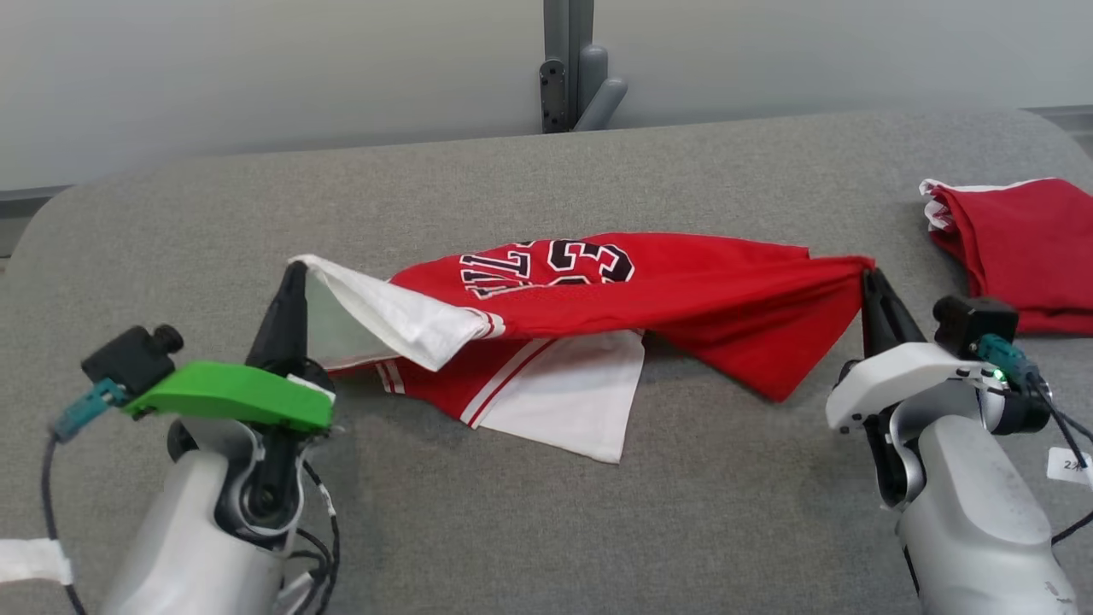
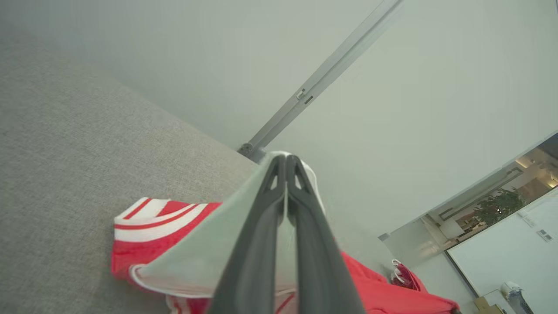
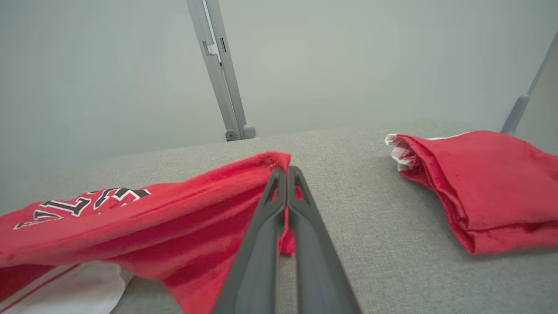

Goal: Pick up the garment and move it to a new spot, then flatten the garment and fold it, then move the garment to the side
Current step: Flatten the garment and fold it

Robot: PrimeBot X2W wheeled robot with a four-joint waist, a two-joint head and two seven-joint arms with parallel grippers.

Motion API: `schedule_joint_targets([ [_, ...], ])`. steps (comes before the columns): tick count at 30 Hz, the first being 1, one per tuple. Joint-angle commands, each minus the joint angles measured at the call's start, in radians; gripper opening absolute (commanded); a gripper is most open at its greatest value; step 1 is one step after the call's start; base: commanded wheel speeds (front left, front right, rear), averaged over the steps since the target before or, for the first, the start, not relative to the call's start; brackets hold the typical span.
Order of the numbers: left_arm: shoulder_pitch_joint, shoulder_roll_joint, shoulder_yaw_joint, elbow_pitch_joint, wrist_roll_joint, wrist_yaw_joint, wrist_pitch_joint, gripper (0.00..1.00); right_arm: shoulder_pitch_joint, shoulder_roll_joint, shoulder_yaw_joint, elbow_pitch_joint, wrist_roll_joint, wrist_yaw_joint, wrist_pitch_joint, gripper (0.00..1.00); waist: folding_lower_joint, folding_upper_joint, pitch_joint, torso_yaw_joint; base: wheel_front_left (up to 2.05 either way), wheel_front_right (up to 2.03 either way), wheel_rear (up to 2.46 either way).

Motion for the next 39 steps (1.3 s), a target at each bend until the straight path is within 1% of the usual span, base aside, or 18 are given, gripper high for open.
schedule_joint_targets([
  [1,-0.017,0.031,0.015,-0.028,-0.026,-0.004,0.019,0.0,-0.022,-0.013,0.007,-0.015,0.019,-0.001,-0.003,0.0,0.0,0.0,-0.023,0.007,0.0,0.0,0.0],
  [5,-0.081,0.072,0.06,-0.131,-0.11,-0.002,0.098,0.0,-0.079,-0.053,0.054,-0.072,0.099,-0.001,0.028,0.0,0.0,0.0,-0.054,0.005,0.0,0.0,0.0],
  [8,-0.149,0.101,0.093,-0.192,-0.151,0.027,0.145,0.0,-0.132,-0.102,0.099,-0.136,0.182,-0.001,0.077,0.0,0.0,0.0,-0.072,0.001,0.0,0.0,0.0],
  [11,-0.229,0.125,0.11,-0.24,-0.159,0.058,0.184,0.0,-0.187,-0.157,0.131,-0.208,0.275,-0.001,0.139,0.0,0.0,0.0,-0.081,-0.001,0.0,0.0,0.0],
  [15,-0.348,0.149,0.112,-0.284,-0.154,0.085,0.231,0.0,-0.261,-0.24,0.161,-0.306,0.363,-0.001,0.225,0.0,0.0,0.0,-0.091,-0.002,0.0,0.0,0.0],
  [20,-0.507,0.165,0.103,-0.305,-0.143,0.113,0.284,0.0,-0.362,-0.322,0.17,-0.411,0.433,-0.001,0.327,0.0,0.0,0.0,-0.099,-0.003,0.0,0.0,0.0],
  [23,-0.591,0.165,0.102,-0.294,-0.154,0.136,0.317,0.0,-0.412,-0.355,0.172,-0.451,0.455,-0.001,0.397,0.0,0.0,0.0,-0.097,-0.004,0.0,0.0,0.0],
  [25,-0.627,0.165,0.092,-0.259,-0.171,0.171,0.367,0.0,-0.438,-0.364,0.177,-0.457,0.468,-0.001,0.448,0.0,0.0,0.0,-0.094,-0.007,0.0,0.0,0.0],
  [26,-0.627,0.165,0.092,-0.259,-0.171,0.171,0.367,0.0,-0.438,-0.364,0.177,-0.457,0.468,-0.001,0.448,0.0,0.0,0.0,-0.094,-0.007,0.0,0.0,0.0],
  [29,-0.678,0.174,0.074,-0.198,-0.175,0.212,0.428,0.0,-0.48,-0.376,0.18,-0.454,0.46,-0.001,0.493,0.0,0.0,0.0,-0.079,-0.01,0.0,0.0,0.0],
  [32,-0.712,0.177,0.061,-0.139,-0.18,0.224,0.468,0.0,-0.511,-0.358,0.193,-0.429,0.455,-0.001,0.53,0.0,0.0,0.0,-0.044,-0.017,0.0,0.0,0.0],
  [34,-0.735,0.179,0.045,-0.096,-0.182,0.22,0.5,0.0,-0.546,-0.338,0.198,-0.403,0.439,-0.001,0.546,0.0,0.0,0.0,-0.003,-0.021,0.0,0.0,0.0],
  [35,-0.746,0.179,0.036,-0.072,-0.184,0.211,0.515,0.0,-0.565,-0.324,0.204,-0.381,0.426,-0.001,0.551,0.0,0.0,0.0,0.018,-0.024,0.0,0.0,0.0],
  [36,-0.765,0.19,0.032,-0.052,-0.175,0.212,0.525,0.0,-0.587,-0.303,0.209,-0.358,0.418,-0.001,0.555,0.0,0.0,0.0,0.045,-0.03,0.0,0.0,0.0],
  [39,-0.848,0.218,0.011,0.005,-0.129,0.181,0.53,0.0,-0.686,-0.229,0.199,-0.27,0.363,-0.001,0.533,0.0,0.0,0.0,0.148,-0.047,0.0,0.0,0.0],
])
